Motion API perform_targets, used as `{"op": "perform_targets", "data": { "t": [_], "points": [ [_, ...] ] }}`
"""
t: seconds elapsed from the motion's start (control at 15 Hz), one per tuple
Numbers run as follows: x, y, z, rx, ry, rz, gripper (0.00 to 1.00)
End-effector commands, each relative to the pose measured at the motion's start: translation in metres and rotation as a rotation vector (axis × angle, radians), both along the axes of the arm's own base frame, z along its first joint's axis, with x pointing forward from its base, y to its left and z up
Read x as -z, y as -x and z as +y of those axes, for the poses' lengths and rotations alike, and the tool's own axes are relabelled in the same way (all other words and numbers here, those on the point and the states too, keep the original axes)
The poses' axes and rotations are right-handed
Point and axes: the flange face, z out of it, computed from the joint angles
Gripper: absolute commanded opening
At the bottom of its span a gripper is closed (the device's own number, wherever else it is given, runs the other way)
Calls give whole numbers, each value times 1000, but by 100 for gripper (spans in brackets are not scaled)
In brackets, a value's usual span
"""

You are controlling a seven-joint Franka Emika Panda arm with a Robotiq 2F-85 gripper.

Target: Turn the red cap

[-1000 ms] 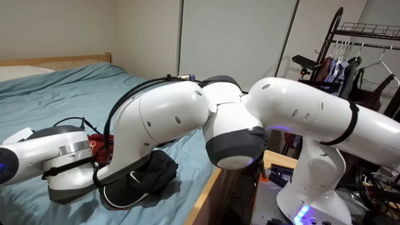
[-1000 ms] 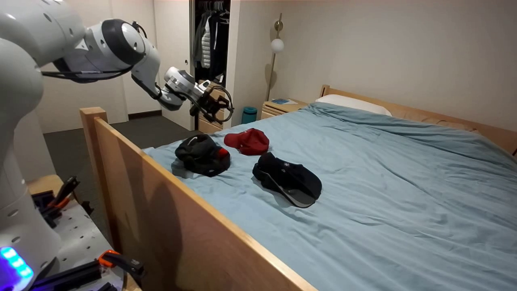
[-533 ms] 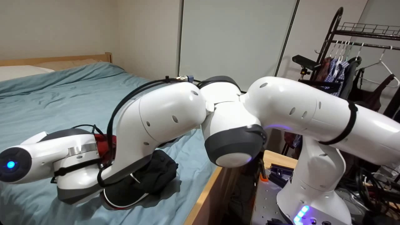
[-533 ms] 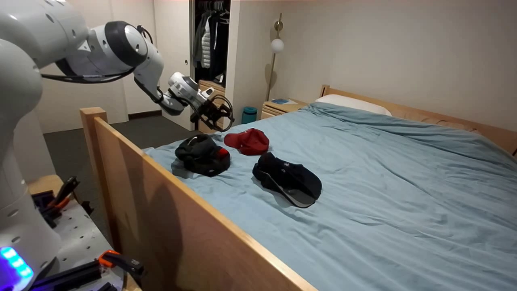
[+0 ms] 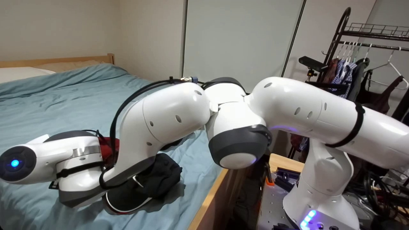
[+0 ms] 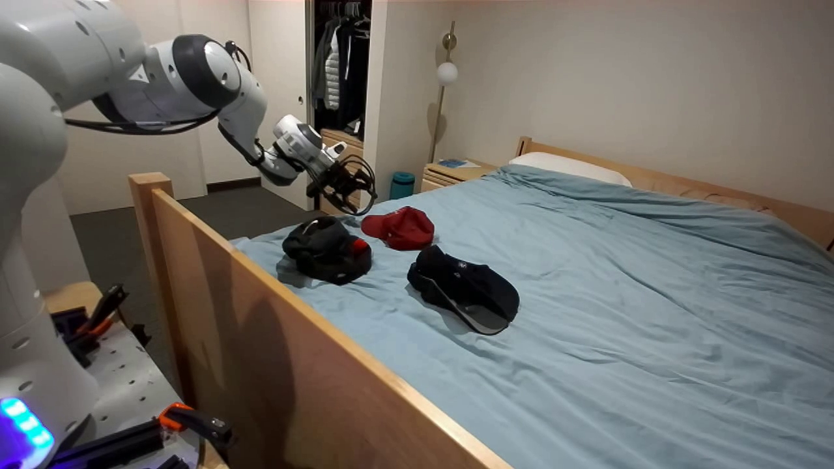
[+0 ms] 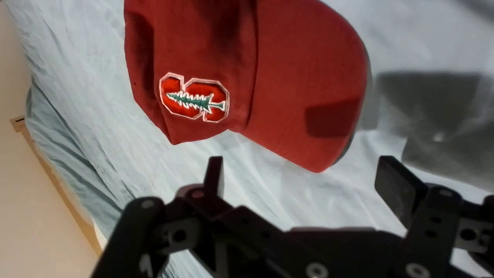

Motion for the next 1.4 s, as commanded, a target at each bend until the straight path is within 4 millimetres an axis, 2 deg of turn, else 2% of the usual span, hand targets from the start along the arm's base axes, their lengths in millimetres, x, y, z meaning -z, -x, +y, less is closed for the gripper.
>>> {"op": "perform_targets", "data": {
  "t": [0.0, 0.4, 0.73, 0.87, 1.2, 1.33],
  "points": [
    [5, -3, -5, 37, 16, -16, 100],
    [33, -9, -21, 81, 71, -46, 100],
    [58, -6, -21, 111, 88, -69, 100],
    [53, -2, -21, 130, 69, -63, 100],
    [43, 4, 4, 143, -9, -74, 100],
    [44, 6, 6, 176, 6, -115, 100]
  ]
}}
